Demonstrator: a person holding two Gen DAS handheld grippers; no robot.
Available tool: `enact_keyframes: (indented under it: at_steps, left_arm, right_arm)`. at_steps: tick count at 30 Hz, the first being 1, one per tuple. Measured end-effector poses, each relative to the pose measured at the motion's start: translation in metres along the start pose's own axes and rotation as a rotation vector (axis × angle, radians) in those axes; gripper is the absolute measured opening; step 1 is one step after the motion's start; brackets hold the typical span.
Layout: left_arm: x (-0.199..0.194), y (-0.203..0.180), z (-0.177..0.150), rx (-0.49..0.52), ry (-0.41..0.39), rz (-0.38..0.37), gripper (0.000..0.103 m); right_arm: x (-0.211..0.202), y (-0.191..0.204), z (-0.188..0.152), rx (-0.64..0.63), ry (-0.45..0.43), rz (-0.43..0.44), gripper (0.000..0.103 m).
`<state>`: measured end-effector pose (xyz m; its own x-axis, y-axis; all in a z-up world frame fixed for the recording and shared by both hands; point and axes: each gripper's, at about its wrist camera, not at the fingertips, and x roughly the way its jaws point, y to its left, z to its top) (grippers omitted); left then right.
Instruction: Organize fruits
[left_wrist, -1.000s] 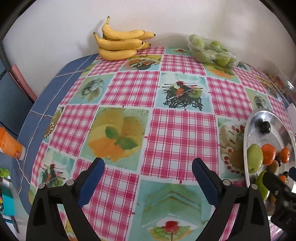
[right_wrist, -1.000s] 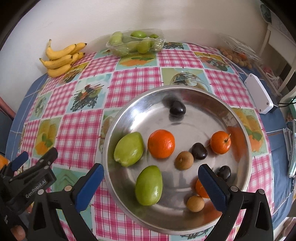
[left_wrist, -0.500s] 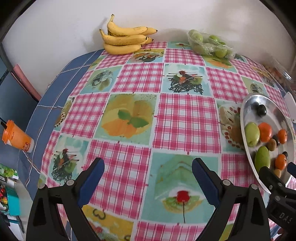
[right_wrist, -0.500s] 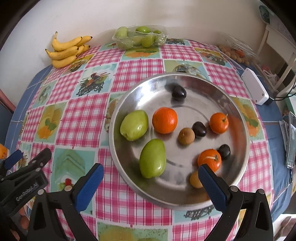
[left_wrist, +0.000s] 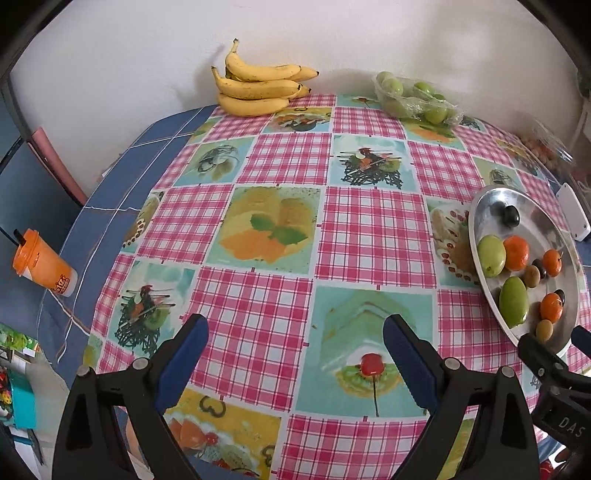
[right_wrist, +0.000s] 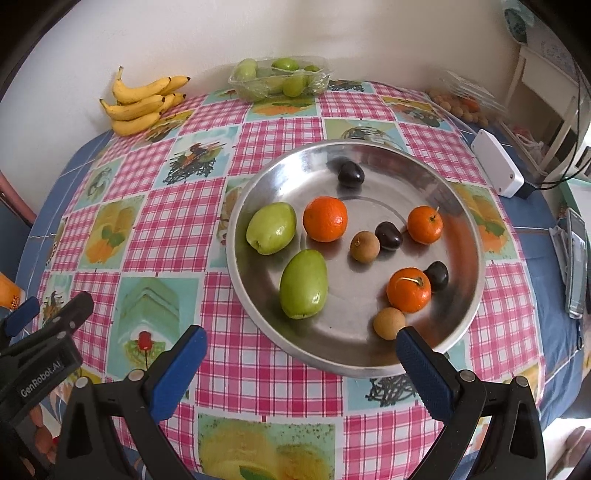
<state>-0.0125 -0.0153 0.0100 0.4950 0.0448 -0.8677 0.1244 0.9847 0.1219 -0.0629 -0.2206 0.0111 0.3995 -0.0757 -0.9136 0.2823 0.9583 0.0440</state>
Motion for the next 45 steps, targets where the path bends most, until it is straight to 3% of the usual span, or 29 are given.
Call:
enact_keyframes:
  at_steps: [45]
  left_arm:
    - [0.013,0.005,0.000,-0.008,0.060,0.010,0.096]
  right_arm:
    - [0.006,-0.002,0.001,0.014,0.013,-0.010,0.103]
